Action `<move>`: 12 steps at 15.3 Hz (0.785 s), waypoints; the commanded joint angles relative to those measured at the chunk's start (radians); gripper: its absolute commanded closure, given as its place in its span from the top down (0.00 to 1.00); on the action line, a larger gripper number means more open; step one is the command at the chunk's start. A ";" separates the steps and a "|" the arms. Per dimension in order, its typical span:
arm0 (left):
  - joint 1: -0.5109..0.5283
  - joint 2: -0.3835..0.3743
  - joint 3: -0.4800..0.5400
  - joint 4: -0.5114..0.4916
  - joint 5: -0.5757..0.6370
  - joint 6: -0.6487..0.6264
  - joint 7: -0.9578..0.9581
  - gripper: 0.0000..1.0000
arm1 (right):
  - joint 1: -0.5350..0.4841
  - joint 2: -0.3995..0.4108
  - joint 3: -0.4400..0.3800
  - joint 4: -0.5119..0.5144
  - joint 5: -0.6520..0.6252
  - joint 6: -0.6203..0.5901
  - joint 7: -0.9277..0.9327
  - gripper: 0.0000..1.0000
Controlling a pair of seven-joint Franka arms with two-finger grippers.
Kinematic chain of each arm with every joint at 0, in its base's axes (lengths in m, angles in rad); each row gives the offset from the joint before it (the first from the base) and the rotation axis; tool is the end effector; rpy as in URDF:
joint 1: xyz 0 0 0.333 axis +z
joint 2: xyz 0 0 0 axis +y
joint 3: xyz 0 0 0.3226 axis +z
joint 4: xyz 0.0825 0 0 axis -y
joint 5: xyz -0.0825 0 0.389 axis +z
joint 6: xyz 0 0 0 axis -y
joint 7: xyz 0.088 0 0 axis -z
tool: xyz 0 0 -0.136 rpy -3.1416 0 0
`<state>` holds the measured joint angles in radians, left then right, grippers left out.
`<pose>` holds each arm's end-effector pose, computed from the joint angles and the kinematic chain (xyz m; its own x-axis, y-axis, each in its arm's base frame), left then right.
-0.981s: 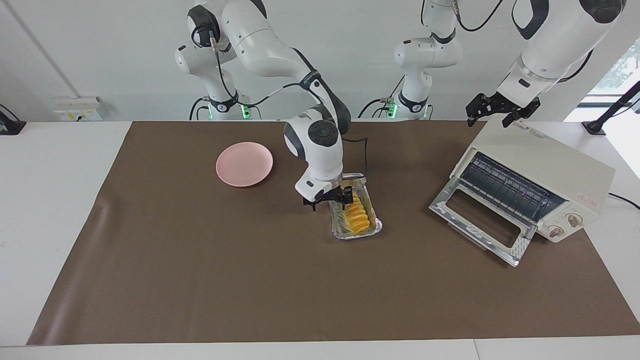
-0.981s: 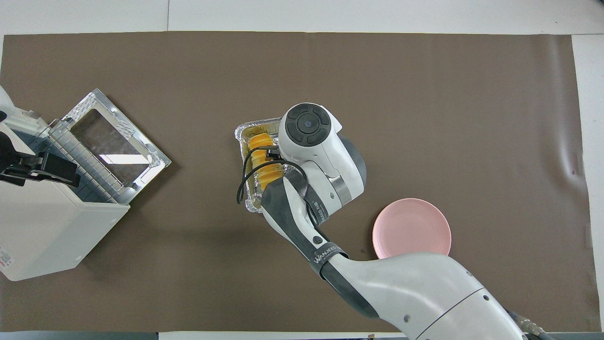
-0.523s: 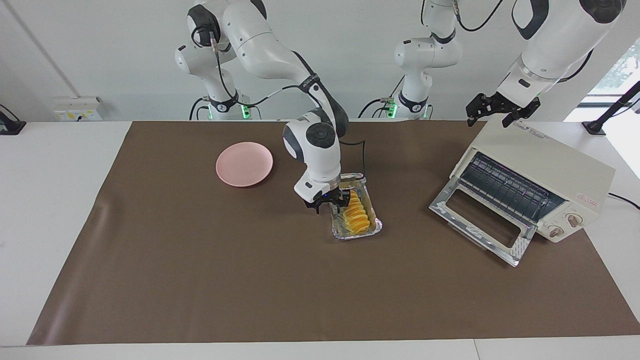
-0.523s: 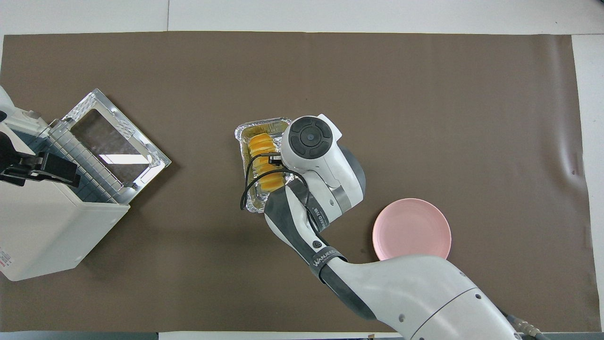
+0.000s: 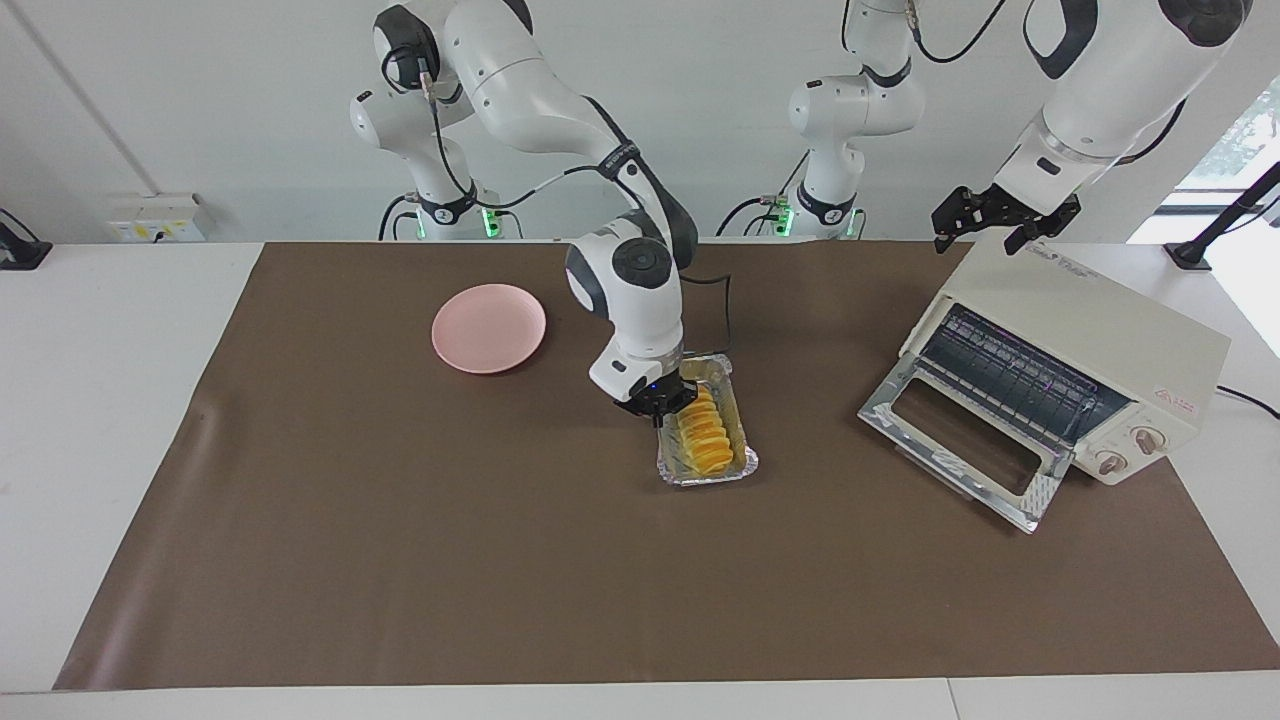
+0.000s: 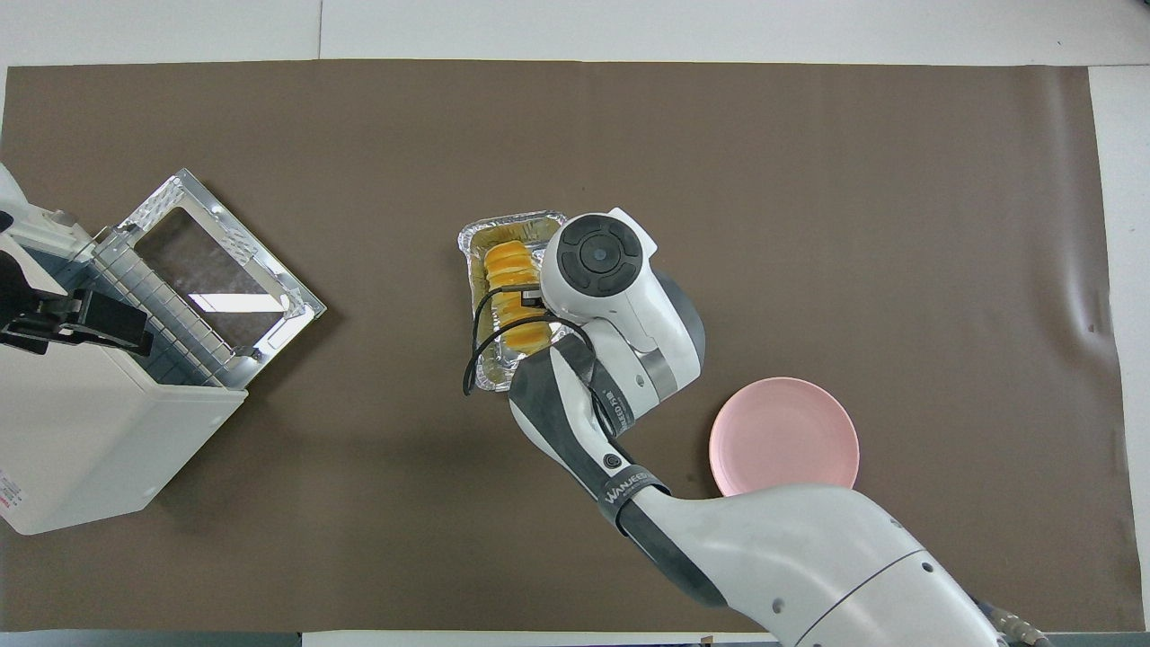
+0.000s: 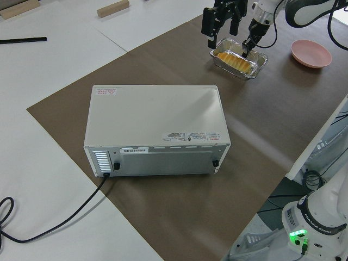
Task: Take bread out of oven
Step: 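Drag the foil tray toward the pink plate with the right gripper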
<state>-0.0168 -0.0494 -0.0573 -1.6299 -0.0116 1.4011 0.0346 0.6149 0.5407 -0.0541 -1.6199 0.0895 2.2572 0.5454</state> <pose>0.5170 -0.0408 0.5884 0.9780 -0.1087 -0.1781 -0.1077 -0.9941 0.0149 0.5938 0.3833 0.2930 0.9978 -0.0315 0.0584 -0.0261 -0.9956 -0.0899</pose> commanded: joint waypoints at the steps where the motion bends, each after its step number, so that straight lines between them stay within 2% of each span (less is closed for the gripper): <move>1: 0.015 -0.015 -0.006 -0.013 -0.015 0.010 0.010 1.00 | -0.078 -0.027 0.010 0.001 0.010 -0.013 -0.053 0.00; 3: 0.015 -0.017 -0.006 -0.013 -0.015 0.010 0.010 1.00 | -0.141 -0.041 0.010 0.002 0.010 -0.015 -0.062 0.00; 6: 0.015 -0.017 -0.006 -0.013 -0.015 0.010 0.010 1.00 | -0.268 -0.070 0.011 -0.012 0.022 -0.040 -0.183 0.00; 7: 0.015 -0.017 -0.006 -0.013 -0.015 0.010 0.010 1.00 | -0.312 -0.088 0.011 -0.029 0.067 -0.045 -0.233 0.00; 9: 0.015 -0.015 -0.006 -0.013 -0.015 0.010 0.010 1.00 | -0.404 -0.120 0.011 -0.084 0.136 -0.047 -0.405 0.00; 12: 0.015 -0.017 -0.006 -0.013 -0.015 0.010 0.010 1.00 | -0.497 -0.169 0.010 -0.193 0.141 -0.035 -0.567 0.00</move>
<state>-0.0168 -0.0494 -0.0573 -1.6298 -0.0116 1.4011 0.0346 0.1601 0.4412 -0.0612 -1.6981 0.2055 2.2030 0.0664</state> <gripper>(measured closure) 0.000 0.982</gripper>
